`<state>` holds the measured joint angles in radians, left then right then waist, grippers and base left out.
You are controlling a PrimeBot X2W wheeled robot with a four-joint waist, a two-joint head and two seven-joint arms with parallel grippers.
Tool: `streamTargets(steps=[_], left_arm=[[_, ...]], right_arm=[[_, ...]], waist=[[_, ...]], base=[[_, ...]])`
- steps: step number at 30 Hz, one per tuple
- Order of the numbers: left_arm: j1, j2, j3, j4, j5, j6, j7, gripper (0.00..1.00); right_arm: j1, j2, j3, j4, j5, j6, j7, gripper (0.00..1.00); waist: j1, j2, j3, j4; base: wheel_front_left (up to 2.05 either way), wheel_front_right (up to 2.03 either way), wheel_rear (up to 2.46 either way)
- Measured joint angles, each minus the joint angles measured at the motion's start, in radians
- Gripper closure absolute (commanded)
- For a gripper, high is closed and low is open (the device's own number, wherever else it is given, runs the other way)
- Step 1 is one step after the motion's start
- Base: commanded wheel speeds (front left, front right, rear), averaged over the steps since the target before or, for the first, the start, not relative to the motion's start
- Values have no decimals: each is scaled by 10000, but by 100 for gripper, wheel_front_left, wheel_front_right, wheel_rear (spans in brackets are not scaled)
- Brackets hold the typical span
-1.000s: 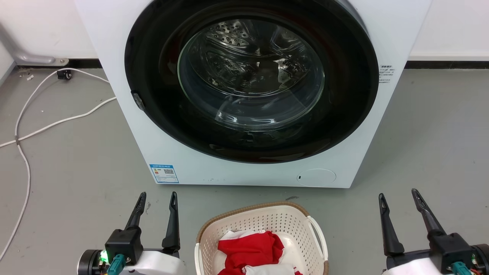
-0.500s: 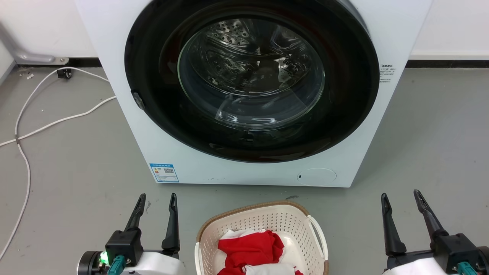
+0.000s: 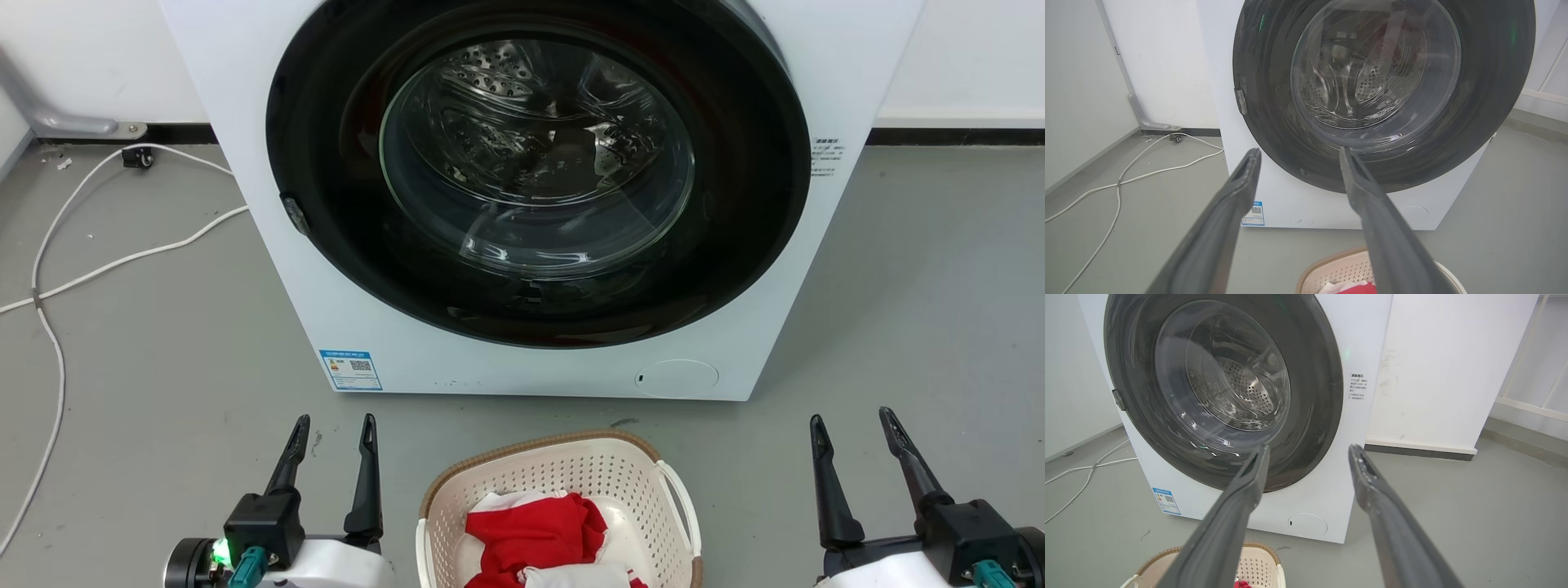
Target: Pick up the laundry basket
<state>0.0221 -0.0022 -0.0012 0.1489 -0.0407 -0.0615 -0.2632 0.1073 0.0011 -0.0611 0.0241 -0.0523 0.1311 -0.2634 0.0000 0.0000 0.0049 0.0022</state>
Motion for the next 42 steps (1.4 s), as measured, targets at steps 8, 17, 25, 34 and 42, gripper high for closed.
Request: streamTargets(steps=[8,17,25,34,42], left_arm=[[-148,0,-19,374,-322,10,0,0],[-1591,2,-127,2031,-234,-86,-2,0],[-3029,15,81,3954,-222,-180,0,0],[-4335,21,92,5649,-255,-268,0,0],[-5090,19,-188,6472,-531,-261,0,0]], right_arm=[[-150,0,98,146,-121,-2,-2,0],[-1575,0,435,1499,-796,0,-2,0],[-3166,-186,849,2830,-1290,0,0,0],[-4800,-832,1329,4449,-1473,0,-2,0],[-6024,-1160,1766,5839,-1530,0,0,0]], waist=[[0,0,112,-32],[0,0,1117,-9],[1,0,2611,-49],[2,0,4248,-37],[2,0,5547,92]], base=[[0,0,0],[0,0,0],[0,0,0],[0,0,0],[0,0,0]])
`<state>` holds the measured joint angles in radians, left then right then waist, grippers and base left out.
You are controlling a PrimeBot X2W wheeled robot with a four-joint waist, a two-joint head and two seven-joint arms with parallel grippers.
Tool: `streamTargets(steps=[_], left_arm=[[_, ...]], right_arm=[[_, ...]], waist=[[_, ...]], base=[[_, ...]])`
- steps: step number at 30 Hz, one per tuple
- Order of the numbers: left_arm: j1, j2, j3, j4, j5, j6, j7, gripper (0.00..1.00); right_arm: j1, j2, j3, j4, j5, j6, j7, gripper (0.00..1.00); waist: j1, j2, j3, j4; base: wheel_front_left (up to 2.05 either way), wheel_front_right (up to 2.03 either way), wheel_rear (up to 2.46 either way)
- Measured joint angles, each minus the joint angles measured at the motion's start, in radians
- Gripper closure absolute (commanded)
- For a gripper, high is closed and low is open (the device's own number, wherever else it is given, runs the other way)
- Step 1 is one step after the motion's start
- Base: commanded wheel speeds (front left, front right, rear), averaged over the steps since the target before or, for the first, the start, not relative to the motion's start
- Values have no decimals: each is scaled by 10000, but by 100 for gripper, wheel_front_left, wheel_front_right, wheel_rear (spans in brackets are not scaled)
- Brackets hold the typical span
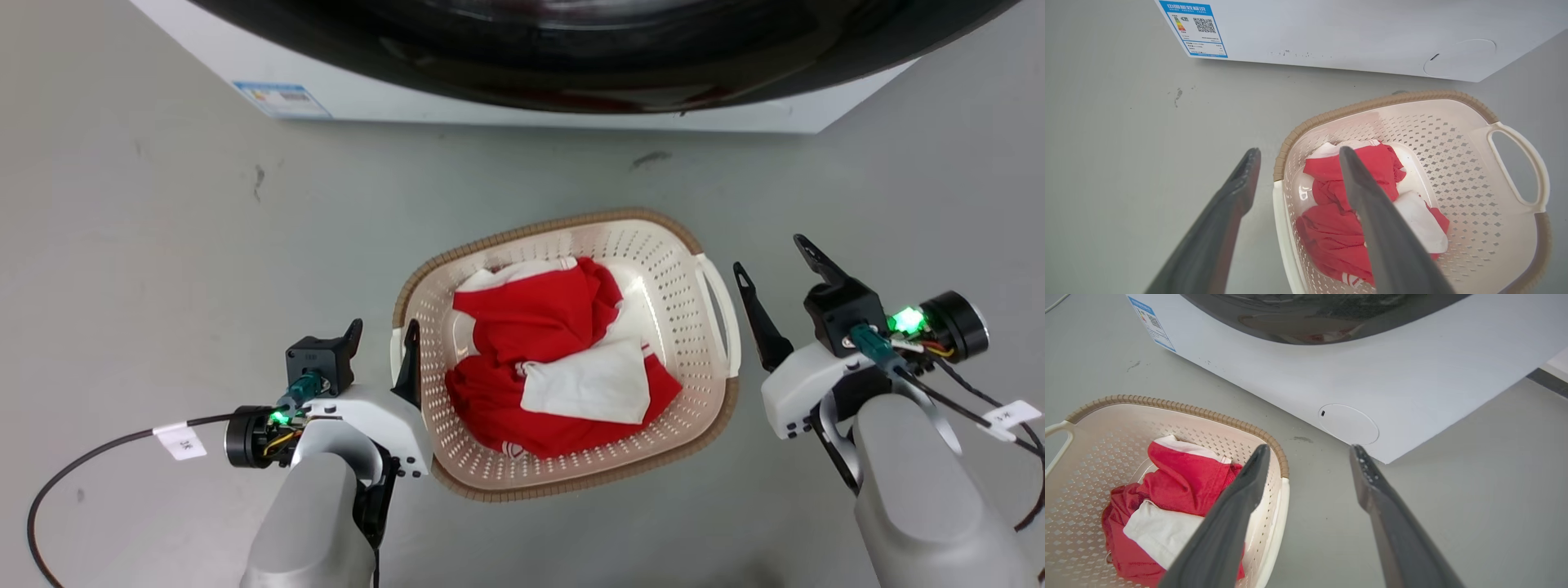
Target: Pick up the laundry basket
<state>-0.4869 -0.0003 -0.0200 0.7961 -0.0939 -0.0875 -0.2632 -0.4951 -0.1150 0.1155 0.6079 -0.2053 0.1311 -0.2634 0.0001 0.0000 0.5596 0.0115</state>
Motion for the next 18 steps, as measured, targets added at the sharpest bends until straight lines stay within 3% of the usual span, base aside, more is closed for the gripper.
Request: streamTargets(steps=[18], left_arm=[[-769,4,-522,951,-426,265,0,0]], right_arm=[[-1316,-35,487,2102,-238,0,0,0]], waist=[[0,0,1755,87]], base=[[0,0,0]])
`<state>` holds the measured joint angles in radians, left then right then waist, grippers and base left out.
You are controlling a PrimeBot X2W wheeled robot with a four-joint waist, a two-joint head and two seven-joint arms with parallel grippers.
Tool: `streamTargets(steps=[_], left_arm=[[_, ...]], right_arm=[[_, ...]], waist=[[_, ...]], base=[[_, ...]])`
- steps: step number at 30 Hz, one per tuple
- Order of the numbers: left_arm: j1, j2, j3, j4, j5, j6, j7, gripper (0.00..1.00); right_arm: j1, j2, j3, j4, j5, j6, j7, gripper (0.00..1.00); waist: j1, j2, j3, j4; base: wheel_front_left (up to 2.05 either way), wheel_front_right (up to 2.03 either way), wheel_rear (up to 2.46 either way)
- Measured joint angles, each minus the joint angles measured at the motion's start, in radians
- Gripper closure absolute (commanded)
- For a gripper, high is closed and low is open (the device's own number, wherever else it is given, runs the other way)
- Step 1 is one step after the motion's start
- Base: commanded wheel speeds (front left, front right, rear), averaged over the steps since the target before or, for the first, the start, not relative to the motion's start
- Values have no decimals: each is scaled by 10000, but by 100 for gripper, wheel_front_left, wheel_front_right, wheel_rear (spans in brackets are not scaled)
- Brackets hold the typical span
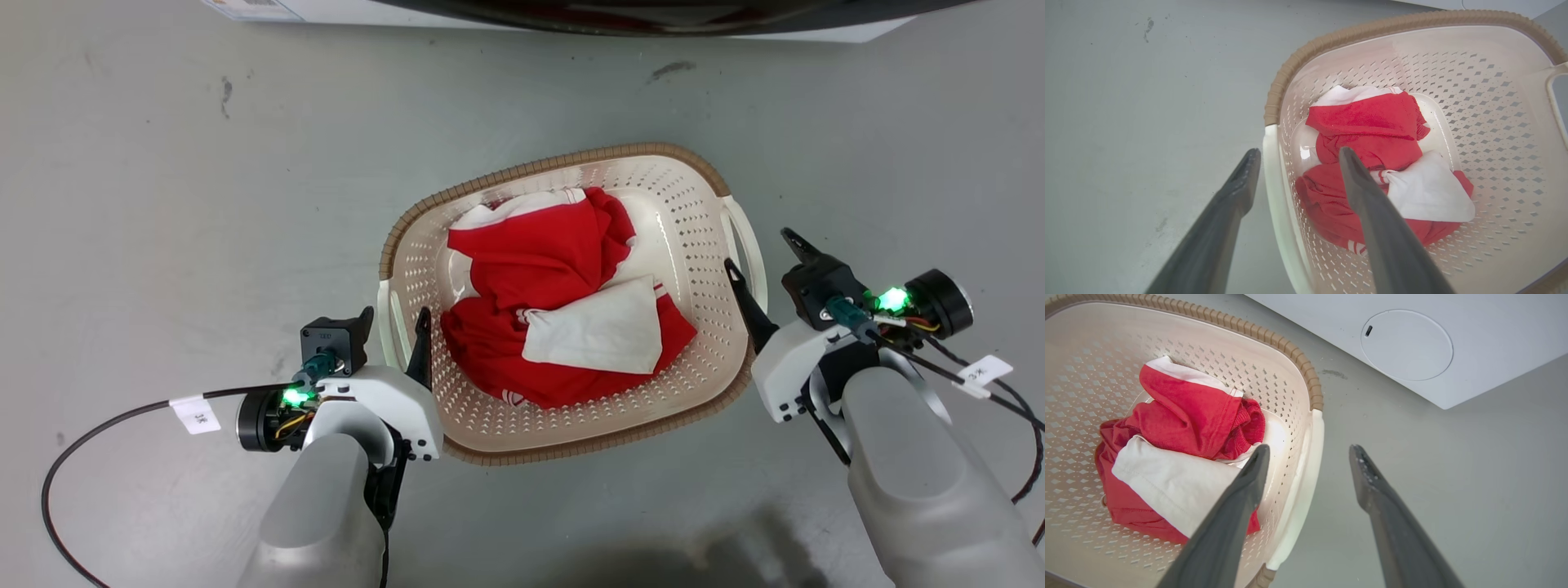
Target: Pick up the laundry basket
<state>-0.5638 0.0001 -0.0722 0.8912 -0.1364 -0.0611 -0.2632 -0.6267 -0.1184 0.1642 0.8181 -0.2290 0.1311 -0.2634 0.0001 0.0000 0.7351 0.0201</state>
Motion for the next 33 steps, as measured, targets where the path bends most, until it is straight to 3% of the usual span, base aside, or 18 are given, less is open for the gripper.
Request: streamTargets(steps=[24,25,26,27,28,29,33], left_arm=[[-582,-2,-380,629,-174,100,0,0],[-587,-2,-389,640,-174,109,-2,0],[-593,-2,-399,640,-174,119,0,0],[-603,-2,-424,640,-173,125,-2,0],[-615,-2,-447,665,-171,123,-2,56],[-617,-2,-477,681,-163,111,0,100],[-627,27,-523,796,-192,42,4,100]], right_arm=[[-1161,255,-558,2056,-895,0,-2,0],[-1181,270,-589,2128,-897,0,0,23],[-1191,284,-594,2125,-915,0,0,23],[-1213,293,-600,2082,-955,0,-2,98],[-1268,301,-612,2167,-988,0,0,100],[-1276,316,-631,2213,-995,0,0,100],[-1275,362,-696,2174,-991,-2,0,100]], waist=[[0,0,983,-2],[0,0,989,-8],[0,0,992,-12],[0,0,993,-18],[-1,0,985,-22],[0,0,971,-25],[0,0,910,-27]], base=[[0,0,0],[0,0,0],[0,0,0],[0,0,0],[0,0,0],[0,0,0],[0,0,0]])
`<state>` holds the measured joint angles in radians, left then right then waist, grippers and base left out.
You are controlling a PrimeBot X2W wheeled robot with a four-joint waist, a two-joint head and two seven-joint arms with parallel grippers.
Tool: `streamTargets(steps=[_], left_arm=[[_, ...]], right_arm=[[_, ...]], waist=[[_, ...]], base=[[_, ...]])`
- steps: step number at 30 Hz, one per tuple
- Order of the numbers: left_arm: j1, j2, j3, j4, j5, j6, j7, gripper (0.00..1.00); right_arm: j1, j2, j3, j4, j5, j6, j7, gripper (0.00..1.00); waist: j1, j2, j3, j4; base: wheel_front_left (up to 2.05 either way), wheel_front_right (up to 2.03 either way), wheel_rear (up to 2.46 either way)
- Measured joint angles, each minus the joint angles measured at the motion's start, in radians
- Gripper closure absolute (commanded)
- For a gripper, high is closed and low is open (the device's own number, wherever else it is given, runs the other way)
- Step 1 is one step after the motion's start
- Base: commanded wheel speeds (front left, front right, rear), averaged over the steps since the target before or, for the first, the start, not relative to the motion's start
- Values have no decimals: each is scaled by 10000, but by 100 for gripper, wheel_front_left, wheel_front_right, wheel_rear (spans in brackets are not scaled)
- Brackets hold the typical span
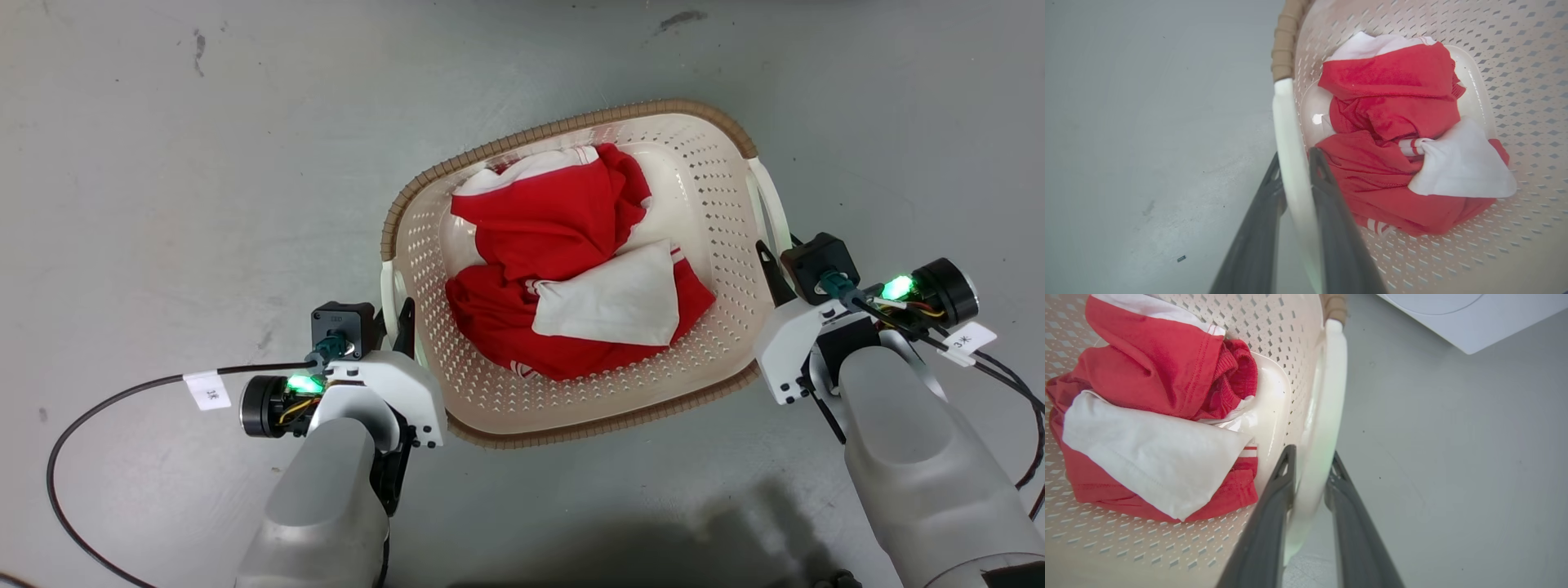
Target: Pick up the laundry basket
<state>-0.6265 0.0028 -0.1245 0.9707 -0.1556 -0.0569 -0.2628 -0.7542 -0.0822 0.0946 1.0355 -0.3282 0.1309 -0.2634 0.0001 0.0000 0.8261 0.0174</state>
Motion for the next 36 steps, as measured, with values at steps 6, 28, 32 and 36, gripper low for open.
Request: streamTargets(steps=[6,28,32,36], left_arm=[[-83,12,-86,136,-88,-4,-2,100],[127,59,-272,1896,-328,-282,2,100],[130,67,-305,2353,-389,-322,6,100],[273,96,-324,2715,-439,-387,17,100]], right_arm=[[15,27,-44,56,0,0,0,100],[896,297,23,1733,334,-2,-4,100],[1162,297,604,1969,941,-2,-6,100],[1419,297,1170,2169,1567,-2,33,100]], waist=[[0,0,-186,22],[-1,0,-3317,-231],[-2,0,-4020,-299],[-2,0,-4715,-360]], base=[[0,0,0],[0,0,0],[0,0,0],[0,0,0]])
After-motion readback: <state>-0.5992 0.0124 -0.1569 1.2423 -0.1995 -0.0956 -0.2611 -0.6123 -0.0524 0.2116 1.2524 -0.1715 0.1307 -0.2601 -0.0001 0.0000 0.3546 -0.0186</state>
